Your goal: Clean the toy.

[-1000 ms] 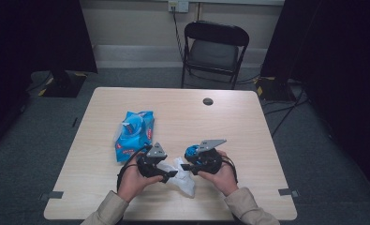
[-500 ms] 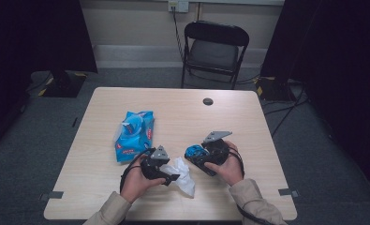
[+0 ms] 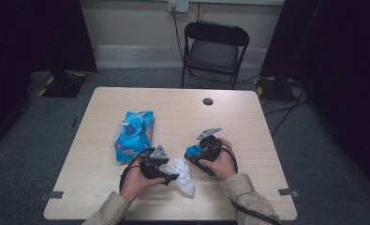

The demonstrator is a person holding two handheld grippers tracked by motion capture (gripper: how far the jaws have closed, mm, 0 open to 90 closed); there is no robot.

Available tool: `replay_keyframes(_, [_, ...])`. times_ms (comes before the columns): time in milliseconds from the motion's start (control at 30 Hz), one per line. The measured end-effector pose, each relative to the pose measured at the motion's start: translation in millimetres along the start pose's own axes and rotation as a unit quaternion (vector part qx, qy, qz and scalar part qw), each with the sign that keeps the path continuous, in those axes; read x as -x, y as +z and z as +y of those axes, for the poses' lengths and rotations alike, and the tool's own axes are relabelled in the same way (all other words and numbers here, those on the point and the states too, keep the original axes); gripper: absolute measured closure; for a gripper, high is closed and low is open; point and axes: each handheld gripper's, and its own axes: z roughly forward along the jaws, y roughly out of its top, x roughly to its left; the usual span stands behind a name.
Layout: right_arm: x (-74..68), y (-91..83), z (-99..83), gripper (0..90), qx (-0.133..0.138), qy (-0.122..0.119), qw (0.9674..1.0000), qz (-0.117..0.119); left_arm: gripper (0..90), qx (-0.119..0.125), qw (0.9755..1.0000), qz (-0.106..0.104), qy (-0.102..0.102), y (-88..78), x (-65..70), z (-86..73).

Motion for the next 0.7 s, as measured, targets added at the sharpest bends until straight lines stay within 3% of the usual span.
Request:
replay_keyframes(400, [-3.4, 10.1, 7.0, 19.3, -0.025, -0.011, 0.9996, 0.009, 23.0, 0.000, 1.0000, -0.002, 0.000, -1.2, -1.8, -0.2])
replay_keyframes(700, [-4.0, 6.5, 12.7, 19.6, -0.028, -0.015, 0.9995, 0.006, 23.2, 0.001, 1.0000, -0.001, -0.001, -1.9, -2.0, -0.4])
